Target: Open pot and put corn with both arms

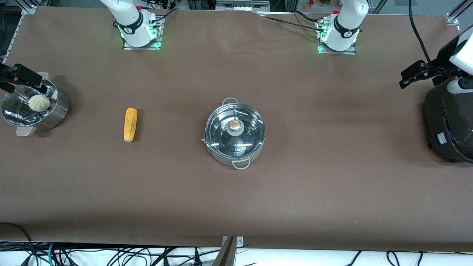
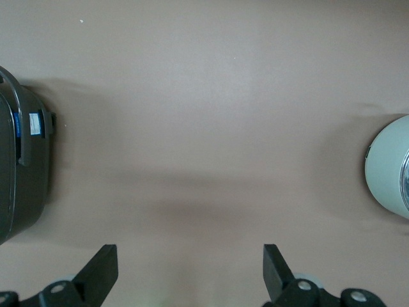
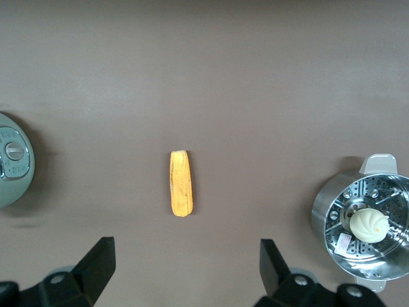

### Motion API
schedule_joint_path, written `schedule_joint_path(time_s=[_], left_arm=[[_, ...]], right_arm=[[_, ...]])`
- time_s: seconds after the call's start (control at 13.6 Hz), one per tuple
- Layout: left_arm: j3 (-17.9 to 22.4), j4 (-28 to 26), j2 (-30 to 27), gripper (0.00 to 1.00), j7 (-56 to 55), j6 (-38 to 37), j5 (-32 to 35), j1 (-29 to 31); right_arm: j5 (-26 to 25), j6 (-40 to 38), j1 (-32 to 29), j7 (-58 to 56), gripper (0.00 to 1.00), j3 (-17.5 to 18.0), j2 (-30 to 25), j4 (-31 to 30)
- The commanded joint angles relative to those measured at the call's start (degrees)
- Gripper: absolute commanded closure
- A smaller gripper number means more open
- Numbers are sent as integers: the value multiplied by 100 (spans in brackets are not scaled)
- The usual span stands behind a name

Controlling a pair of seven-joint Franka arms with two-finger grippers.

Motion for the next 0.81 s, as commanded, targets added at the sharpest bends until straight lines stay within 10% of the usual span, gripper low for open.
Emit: schedule_joint_path(time_s=[0.0,0.73], left_arm=[[-17,165,64,0,113,-120,-32,16],[-8,157,56,0,104,-164,-32,52]], right_arm=[[-91,-103,-26,-2,0,34,90,167],[-161,-296,9,25,0,43,117,105]])
